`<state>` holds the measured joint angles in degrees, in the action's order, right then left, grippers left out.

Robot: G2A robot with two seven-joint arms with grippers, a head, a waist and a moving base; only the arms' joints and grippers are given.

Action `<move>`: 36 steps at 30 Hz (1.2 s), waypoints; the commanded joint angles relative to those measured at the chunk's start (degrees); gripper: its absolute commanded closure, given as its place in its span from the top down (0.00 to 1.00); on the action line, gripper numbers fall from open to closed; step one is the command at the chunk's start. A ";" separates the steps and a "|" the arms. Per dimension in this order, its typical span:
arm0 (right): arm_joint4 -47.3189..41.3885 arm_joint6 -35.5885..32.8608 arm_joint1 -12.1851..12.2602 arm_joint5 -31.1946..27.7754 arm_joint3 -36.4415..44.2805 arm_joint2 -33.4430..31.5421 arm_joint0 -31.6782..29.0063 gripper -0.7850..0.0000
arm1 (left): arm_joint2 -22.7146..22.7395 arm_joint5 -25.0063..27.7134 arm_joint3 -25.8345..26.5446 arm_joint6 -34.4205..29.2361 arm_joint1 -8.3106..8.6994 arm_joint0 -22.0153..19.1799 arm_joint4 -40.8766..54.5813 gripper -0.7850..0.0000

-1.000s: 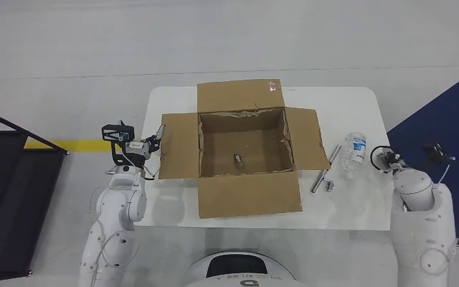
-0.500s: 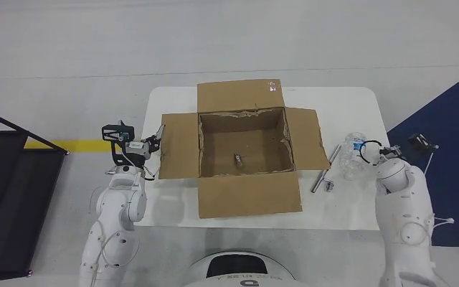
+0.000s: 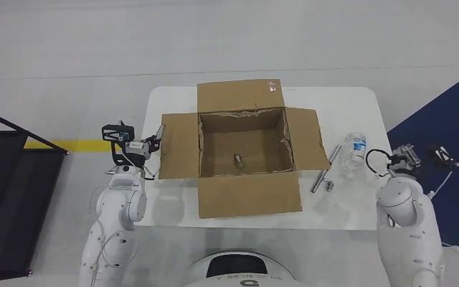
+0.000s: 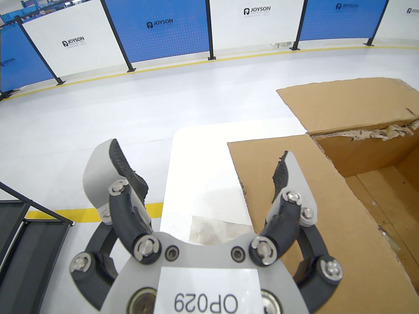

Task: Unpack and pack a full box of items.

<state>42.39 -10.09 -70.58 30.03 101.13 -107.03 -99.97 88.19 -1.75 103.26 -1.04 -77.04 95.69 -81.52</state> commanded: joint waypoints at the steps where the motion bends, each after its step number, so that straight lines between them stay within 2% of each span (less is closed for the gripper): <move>1: -3.10 1.88 -0.44 -5.18 8.14 -0.27 -6.33 0.00 | 0.00 0.00 0.00 0.00 0.00 0.00 0.00 1.00; 5: -3.69 2.52 -0.82 -14.06 19.56 0.54 -15.13 0.00 | 0.00 0.00 0.00 0.00 0.00 0.00 0.00 1.00; 8: -2.62 0.64 -0.86 -18.34 24.97 2.54 -18.49 0.00 | 0.00 0.00 0.00 0.00 0.00 0.00 0.00 1.00; 20: -2.81 0.36 -0.86 -18.65 24.72 2.66 -18.43 0.00 | 0.00 0.00 0.00 0.00 0.00 0.00 0.00 1.00; 22: -1.82 0.41 -0.87 -17.89 23.77 2.97 -17.10 0.00 | 0.00 0.00 0.00 0.00 0.00 0.00 0.00 1.00; 30: 21.96 -9.36 0.04 -24.74 33.51 16.79 -8.85 0.00 | 0.00 0.00 0.00 0.00 0.00 0.00 0.00 1.00; 33: 30.02 -16.31 0.08 -26.81 33.01 24.84 -2.19 0.00 | 0.00 0.00 0.00 0.00 0.00 0.00 0.00 1.00; 36: 36.04 -24.58 -0.46 -28.18 27.30 34.52 7.43 0.00 | 0.00 0.00 0.00 0.00 0.00 0.00 0.00 1.00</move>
<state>76.46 -30.95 -70.77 2.25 131.24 -76.89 -97.11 88.19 -1.75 103.26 -1.04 -77.04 95.69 -81.52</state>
